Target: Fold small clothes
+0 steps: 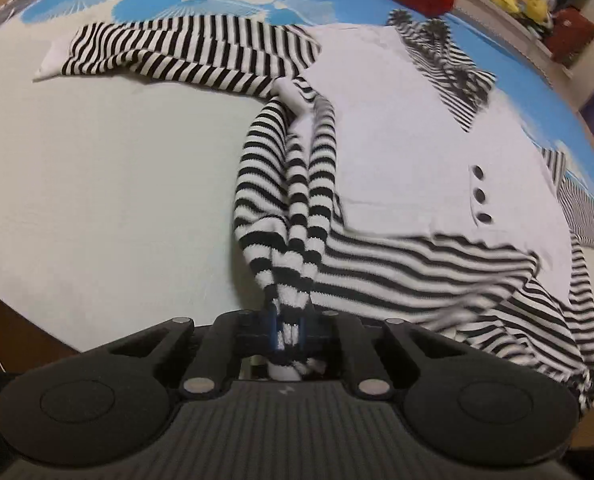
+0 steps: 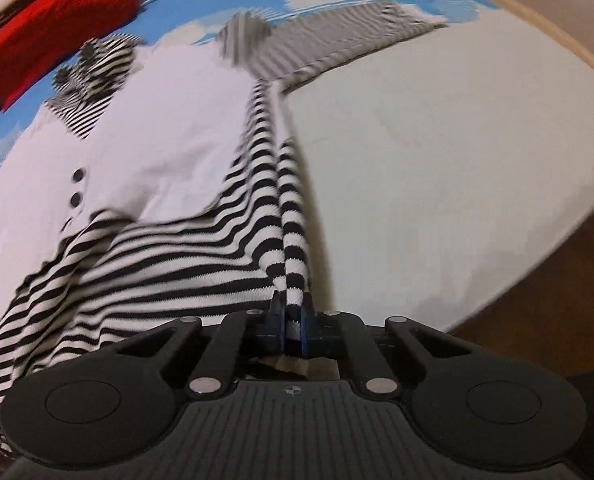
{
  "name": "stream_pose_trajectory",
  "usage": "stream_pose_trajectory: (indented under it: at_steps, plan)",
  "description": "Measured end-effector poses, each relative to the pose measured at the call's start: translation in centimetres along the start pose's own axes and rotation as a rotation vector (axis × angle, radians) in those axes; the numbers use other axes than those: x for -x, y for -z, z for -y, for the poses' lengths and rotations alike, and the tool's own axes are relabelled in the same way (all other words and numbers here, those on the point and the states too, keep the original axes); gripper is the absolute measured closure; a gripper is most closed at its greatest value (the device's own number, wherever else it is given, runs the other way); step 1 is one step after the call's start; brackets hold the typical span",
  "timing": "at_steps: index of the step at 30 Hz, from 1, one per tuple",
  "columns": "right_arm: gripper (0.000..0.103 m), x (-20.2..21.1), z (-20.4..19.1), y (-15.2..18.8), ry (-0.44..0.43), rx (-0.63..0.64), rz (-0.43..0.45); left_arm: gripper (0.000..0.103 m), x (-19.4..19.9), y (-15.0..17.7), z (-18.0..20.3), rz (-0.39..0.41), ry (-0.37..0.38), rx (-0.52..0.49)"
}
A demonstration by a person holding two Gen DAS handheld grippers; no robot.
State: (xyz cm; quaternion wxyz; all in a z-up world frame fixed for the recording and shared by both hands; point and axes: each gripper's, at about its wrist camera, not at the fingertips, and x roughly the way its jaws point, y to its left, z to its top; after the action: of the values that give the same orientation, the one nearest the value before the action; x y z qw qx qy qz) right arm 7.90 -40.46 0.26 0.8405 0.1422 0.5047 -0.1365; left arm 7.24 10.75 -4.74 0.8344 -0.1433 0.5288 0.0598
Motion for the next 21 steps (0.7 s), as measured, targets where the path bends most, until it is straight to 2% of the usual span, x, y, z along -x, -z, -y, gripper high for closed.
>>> stream_pose_trajectory:
  at_steps: [2,3,4,5,6,7,8,9,10,11,13,15,16,17,18,19,21]
  plan:
    - [0.097,-0.3,0.7,0.1,0.023,-0.007,-0.004,0.088,-1.1,0.4,-0.1,-0.071,-0.003,0.026]
    - [0.097,-0.6,0.6,0.1,0.03,-0.004,-0.019,0.081,-1.5,0.4,-0.3,-0.096,-0.019,0.037]
    - [0.096,-1.0,0.4,0.0,0.046,0.011,-0.027,0.067,-1.6,0.2,-0.3,-0.097,-0.031,0.043]
    - [0.096,-1.1,0.1,0.1,0.066,0.031,-0.025,0.059,-1.2,-0.1,-0.2,-0.075,-0.055,0.037]
    - [0.091,-1.1,-0.2,0.1,0.074,0.045,-0.018,0.059,-0.5,-0.4,0.1,-0.039,-0.07,0.02]
    - [0.085,-1.1,-0.6,0.0,0.078,0.054,-0.004,0.059,0.8,-0.7,0.9,0.031,-0.09,-0.02]
    - [0.072,-0.4,-0.6,-0.2,0.092,0.062,0.034,0.059,1.7,-0.9,1.5,0.09,-0.094,-0.059]
    - [0.063,0.4,-1.0,-0.2,0.106,0.072,0.087,0.059,2.8,-1.0,2.3,0.155,-0.087,-0.112]
    - [0.06,0.9,-1.2,-0.5,0.106,0.086,0.135,0.059,3.7,-1.0,3.4,0.209,-0.058,-0.166]
    - [0.057,1.7,-1.5,-0.5,0.085,0.11,0.188,0.059,3.9,-0.9,4.2,0.232,-0.03,-0.203]
    - [0.055,2.3,-2.6,-0.6,0.001,0.159,0.242,0.059,3.4,-0.6,5.5,0.207,0.026,-0.244]
    - [0.05,1.3,-3.4,-0.7,-0.104,0.18,0.187,0.059,1.0,-0.4,6.2,0.079,0.041,-0.233]
    - [0.05,0.3,-3.6,-0.6,-0.132,0.18,0.128,0.06,-0.4,-0.2,6.2,0.005,0.006,-0.229]
    - [0.05,-1.2,-3.8,-0.3,-0.129,0.192,0.038,0.065,-1.5,-0.1,6.1,-0.045,-0.034,-0.231]
    - [0.053,-2.4,-3.9,0.0,-0.087,0.209,-0.032,0.067,-2.1,0.0,6.1,-0.073,-0.064,-0.238]
    - [0.054,-3.2,-3.9,0.4,-0.039,0.223,-0.065,0.067,-1.7,-0.2,6.4,-0.062,-0.063,-0.242]
    - [0.052,-2.9,-3.9,0.0,-0.048,0.202,-0.045,0.064,-0.1,-0.7,7.1,-0.003,-0.041,-0.252]
